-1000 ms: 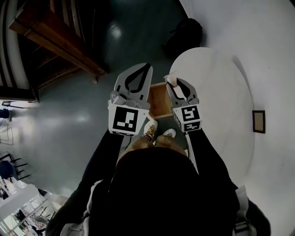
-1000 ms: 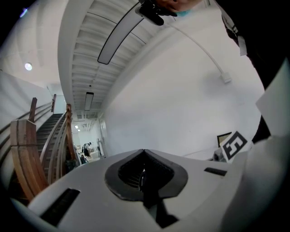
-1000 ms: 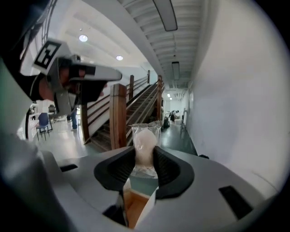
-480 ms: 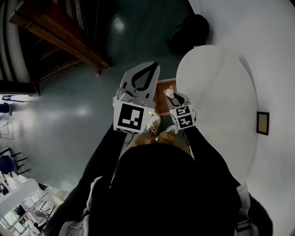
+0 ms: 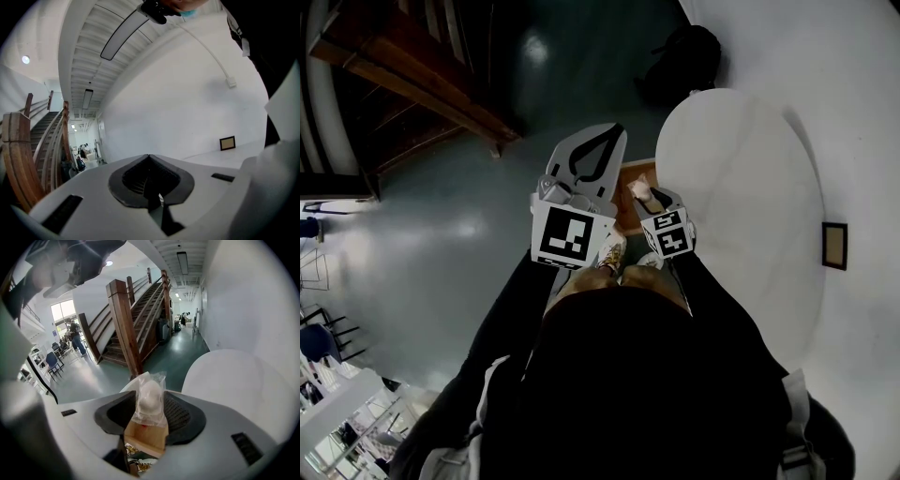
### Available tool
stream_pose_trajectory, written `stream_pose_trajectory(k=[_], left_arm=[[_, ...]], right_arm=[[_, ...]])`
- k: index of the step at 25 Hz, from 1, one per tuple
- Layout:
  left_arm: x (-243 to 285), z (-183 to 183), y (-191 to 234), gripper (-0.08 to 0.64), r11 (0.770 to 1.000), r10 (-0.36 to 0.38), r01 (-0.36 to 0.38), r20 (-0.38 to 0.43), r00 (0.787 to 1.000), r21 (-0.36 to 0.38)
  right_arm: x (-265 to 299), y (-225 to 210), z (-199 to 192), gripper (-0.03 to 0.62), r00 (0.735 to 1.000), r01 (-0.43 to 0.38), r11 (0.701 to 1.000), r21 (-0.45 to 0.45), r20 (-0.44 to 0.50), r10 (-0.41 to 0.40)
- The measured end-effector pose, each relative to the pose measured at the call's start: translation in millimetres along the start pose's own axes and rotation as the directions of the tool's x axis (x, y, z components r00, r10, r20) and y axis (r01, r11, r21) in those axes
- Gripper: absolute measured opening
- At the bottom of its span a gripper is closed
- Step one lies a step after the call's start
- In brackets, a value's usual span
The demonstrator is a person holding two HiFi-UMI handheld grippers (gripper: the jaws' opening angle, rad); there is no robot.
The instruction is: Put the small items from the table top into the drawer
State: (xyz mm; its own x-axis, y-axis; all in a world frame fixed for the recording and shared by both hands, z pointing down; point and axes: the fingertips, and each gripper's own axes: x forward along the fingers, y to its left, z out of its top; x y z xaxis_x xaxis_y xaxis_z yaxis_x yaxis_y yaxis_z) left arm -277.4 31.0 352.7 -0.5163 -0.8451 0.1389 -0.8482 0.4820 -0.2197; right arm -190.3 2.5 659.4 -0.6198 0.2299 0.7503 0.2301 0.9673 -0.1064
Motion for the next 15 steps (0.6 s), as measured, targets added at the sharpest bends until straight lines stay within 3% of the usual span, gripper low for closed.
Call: stream_pose_trajectory(k=[15], left_arm=[[15,3,-3,0.015,1.0,-0.025,0.025,0.004,1.0,-0.006]], right_arm=[[-6,-8,-3,0.212,1.0,0.002,1.0,0.018,0.019,-0.003]])
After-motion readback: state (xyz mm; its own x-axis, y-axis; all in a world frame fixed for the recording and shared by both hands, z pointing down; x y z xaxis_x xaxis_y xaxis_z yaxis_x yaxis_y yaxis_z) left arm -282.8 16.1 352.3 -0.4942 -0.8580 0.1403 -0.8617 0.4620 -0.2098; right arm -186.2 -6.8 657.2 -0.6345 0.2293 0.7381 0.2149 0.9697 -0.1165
